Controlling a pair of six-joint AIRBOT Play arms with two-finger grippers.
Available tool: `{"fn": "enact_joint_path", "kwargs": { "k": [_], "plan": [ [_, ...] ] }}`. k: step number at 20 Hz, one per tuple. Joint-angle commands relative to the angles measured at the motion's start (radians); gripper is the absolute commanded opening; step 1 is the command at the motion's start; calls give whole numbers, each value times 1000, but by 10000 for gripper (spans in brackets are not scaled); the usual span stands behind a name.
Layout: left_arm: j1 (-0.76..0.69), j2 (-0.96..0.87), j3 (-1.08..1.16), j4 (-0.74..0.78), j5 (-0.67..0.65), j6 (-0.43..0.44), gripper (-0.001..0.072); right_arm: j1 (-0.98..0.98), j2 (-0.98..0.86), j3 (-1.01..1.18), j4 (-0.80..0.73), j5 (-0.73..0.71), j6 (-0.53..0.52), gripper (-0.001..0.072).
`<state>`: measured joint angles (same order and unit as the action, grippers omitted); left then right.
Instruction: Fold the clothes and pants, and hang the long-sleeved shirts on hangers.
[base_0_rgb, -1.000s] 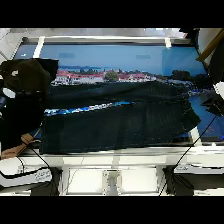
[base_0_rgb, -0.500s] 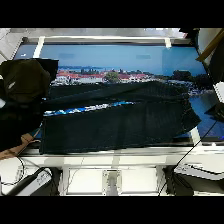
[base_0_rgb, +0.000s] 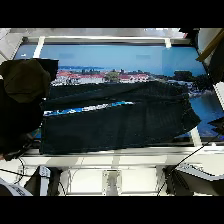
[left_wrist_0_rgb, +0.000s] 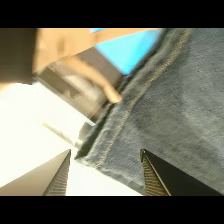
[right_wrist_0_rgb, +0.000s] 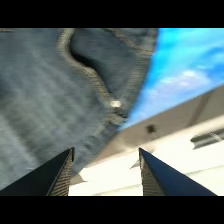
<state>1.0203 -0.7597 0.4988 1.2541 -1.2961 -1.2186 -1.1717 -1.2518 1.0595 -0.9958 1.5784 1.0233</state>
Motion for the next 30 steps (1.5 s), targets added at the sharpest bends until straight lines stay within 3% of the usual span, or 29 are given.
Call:
{"fn": "enact_joint_path", "kwargs": {
  "k": [1,3,12,16,17,19,23,26,30],
  "plan": [
    [56,-109,-24,-10,-36,94,492,-11,3,-6,112,36,-1,457],
    [51,-182,-24,8,-42,154,516,-12,4,-6,143,58,7,457],
    [44,-298,-52,-15,-8,175,513,-12,24,-6,159,81,11,457],
    [-87,-298,-91,-61,67,176,489,-12,24,-6,166,78,11,456],
    [-126,-298,-94,-57,76,175,412,-12,24,-6,174,79,11,456],
    [-167,-293,-78,-58,76,172,15,-12,24,-6,192,84,12,456],
    [-171,-251,27,-75,27,145,17,-12,24,-6,169,81,3,456],
    [-171,-201,118,-181,23,145,17,-12,24,-7,27,53,3,456],
    [-171,-175,134,-252,23,145,17,-15,21,-119,-43,-106,39,459]
  ]
}}
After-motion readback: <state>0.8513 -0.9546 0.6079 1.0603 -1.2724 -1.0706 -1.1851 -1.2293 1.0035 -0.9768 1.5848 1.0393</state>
